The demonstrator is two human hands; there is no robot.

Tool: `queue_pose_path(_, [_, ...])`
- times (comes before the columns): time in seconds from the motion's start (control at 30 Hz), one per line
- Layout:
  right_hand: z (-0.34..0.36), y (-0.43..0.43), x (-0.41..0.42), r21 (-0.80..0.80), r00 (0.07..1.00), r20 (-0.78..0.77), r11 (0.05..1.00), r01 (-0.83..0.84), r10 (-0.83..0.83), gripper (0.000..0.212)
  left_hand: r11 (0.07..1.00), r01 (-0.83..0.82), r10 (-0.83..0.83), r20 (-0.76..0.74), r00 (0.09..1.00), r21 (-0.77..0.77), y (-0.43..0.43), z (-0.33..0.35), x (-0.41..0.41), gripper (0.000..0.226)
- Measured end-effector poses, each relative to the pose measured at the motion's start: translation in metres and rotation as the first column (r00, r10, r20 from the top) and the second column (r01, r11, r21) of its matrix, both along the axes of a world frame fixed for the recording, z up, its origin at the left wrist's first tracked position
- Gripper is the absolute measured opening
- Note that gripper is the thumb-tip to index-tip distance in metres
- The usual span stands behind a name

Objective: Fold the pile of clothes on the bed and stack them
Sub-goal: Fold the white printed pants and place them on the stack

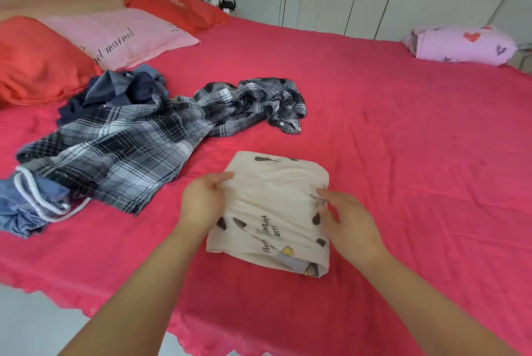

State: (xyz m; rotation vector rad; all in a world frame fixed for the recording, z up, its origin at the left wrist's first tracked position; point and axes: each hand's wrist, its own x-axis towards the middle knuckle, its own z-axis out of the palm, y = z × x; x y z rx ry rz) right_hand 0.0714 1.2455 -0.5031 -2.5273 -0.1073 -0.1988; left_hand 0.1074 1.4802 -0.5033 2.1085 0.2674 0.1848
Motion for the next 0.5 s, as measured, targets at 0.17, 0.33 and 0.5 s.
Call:
queue_pose_path(0.17, [-0.02,0.002,0.009,-0.123,0.987,-0.161,0.991,-0.046,0.026,0.046,0.936,0.176,-0.131,-0.163,0.978,0.305,0.015,-0.024,-0.007,0.041])
queue_pose_path(0.33, [-0.013,0.02,0.019,-0.176,0.998,-0.052,0.984,0.014,-0.024,0.05,0.985,0.035,-0.002,-0.195,0.981,0.17,0.003,-0.021,0.015,0.051])
queue_pose_path(0.5, [-0.055,0.028,0.012,-0.309,0.932,-0.362,0.943,-0.125,0.004,0.055,0.976,0.133,-0.06,-0.376,0.925,0.172,-0.006,-0.046,0.023,0.064])
